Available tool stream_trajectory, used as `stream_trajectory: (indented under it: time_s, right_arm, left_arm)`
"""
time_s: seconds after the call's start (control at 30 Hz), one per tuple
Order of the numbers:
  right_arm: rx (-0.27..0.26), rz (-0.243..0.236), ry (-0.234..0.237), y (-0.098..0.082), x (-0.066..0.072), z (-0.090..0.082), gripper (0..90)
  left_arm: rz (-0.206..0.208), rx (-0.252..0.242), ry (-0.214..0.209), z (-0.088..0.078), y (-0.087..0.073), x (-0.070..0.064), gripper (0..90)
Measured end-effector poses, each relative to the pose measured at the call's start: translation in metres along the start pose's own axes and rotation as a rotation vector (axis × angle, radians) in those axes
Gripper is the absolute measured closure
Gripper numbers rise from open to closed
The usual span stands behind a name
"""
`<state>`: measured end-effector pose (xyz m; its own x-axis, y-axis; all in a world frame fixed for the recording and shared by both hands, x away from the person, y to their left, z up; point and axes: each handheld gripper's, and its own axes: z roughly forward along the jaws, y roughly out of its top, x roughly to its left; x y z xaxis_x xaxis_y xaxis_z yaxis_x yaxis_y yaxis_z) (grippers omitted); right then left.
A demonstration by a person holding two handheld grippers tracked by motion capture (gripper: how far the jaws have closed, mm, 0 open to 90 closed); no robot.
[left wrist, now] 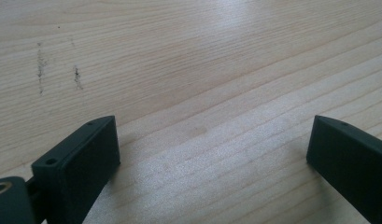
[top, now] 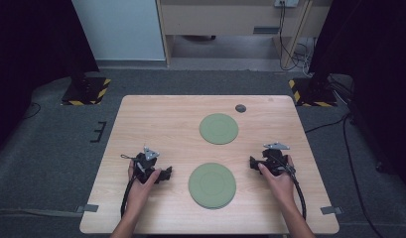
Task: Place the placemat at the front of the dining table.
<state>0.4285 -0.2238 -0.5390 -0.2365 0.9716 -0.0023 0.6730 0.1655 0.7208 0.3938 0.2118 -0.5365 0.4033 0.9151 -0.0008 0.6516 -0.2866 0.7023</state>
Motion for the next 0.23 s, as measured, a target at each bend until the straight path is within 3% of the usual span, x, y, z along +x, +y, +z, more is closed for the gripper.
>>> stream_trajectory:
  time_s: [0.23]
  right_arm:
    - [0.019, 0.041, -0.043, -0.0056, -0.0061, -0.0047, 0.3]
  left_arm:
    - [0.001, 0.005, -0.002, -0.0012, -0.0015, 0.0002, 0.3]
